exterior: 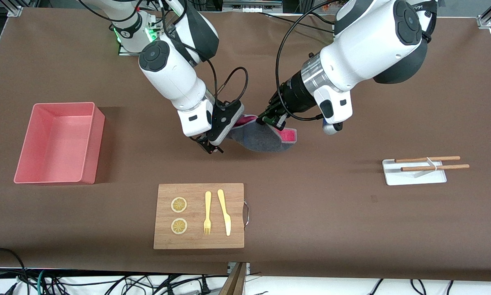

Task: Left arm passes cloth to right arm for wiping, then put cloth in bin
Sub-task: 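Grasp the cloth with the right gripper beside the left gripper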

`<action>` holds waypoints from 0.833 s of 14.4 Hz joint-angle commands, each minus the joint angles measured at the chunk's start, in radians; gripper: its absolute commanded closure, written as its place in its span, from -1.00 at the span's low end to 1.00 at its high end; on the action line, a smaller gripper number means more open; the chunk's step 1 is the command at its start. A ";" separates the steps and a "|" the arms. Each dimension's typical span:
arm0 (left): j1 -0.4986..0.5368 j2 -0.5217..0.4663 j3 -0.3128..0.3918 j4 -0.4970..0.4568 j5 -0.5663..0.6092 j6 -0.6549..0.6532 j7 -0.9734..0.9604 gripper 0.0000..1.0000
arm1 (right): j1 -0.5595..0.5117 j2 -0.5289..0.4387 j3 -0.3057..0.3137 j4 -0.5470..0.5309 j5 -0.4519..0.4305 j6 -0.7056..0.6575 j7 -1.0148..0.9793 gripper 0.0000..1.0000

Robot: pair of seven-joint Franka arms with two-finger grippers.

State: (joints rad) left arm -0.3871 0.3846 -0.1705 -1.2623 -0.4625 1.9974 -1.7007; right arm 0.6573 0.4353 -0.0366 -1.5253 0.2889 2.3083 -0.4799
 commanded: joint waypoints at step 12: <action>-0.015 0.013 0.014 0.031 0.027 0.000 -0.002 -1.00 | -0.053 0.005 -0.005 0.039 0.102 -0.130 0.010 1.00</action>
State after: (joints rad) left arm -0.3871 0.3847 -0.1699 -1.2614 -0.4586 1.9977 -1.6999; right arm 0.6189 0.4385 -0.0444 -1.5087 0.3741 2.2216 -0.4737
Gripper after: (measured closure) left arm 0.749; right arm 0.978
